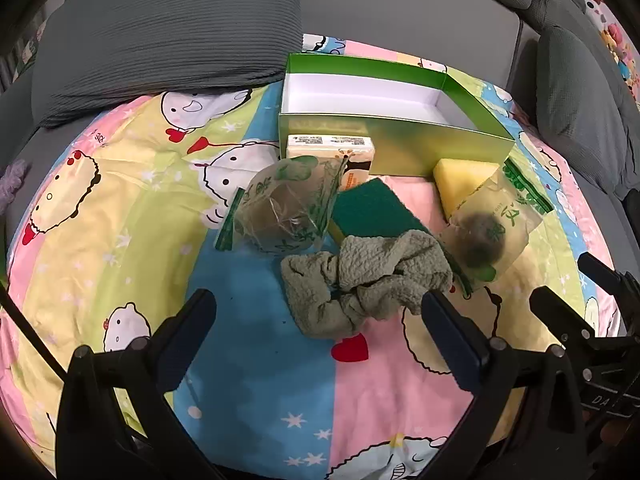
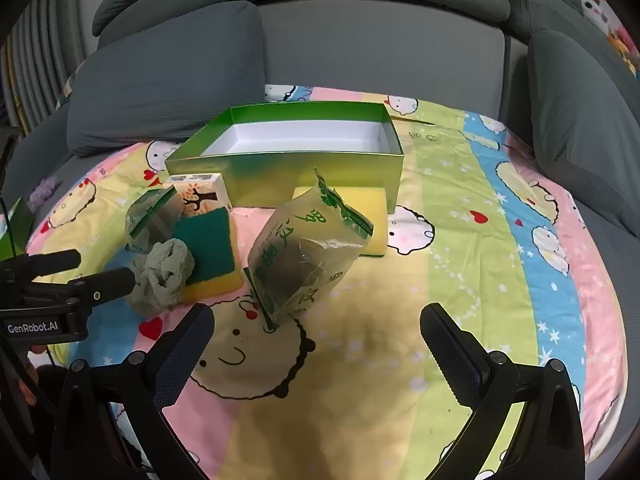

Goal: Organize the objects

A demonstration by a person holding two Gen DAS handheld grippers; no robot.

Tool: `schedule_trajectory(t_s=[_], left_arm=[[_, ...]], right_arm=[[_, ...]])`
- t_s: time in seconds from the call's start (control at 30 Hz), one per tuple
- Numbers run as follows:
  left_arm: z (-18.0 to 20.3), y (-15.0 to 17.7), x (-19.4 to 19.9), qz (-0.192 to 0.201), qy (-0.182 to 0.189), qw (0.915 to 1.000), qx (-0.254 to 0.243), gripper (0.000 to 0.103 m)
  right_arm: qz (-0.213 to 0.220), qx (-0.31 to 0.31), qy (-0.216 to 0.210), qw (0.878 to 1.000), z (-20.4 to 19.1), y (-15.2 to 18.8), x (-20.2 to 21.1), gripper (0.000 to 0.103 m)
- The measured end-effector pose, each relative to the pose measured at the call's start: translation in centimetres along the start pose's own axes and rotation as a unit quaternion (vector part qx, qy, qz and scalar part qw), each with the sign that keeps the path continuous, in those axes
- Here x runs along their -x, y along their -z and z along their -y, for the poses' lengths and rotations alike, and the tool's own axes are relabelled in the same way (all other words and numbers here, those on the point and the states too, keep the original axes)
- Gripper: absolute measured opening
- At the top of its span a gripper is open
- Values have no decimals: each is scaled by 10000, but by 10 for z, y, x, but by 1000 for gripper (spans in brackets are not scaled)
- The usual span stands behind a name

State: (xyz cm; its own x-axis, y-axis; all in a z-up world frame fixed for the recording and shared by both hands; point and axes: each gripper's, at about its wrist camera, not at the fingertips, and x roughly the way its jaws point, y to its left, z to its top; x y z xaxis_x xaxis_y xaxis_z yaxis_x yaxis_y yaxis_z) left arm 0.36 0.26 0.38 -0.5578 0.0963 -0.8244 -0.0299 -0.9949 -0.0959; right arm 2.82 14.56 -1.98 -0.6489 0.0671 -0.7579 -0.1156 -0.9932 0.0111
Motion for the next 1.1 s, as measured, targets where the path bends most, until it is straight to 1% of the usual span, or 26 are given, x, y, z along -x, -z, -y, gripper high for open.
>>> schedule_trajectory(t_s=[1.1], left_arm=[[-7, 4, -1, -82, 281, 9996, 1, 102]], right_arm=[[44, -9, -13, 10000, -2, 2, 5, 103]])
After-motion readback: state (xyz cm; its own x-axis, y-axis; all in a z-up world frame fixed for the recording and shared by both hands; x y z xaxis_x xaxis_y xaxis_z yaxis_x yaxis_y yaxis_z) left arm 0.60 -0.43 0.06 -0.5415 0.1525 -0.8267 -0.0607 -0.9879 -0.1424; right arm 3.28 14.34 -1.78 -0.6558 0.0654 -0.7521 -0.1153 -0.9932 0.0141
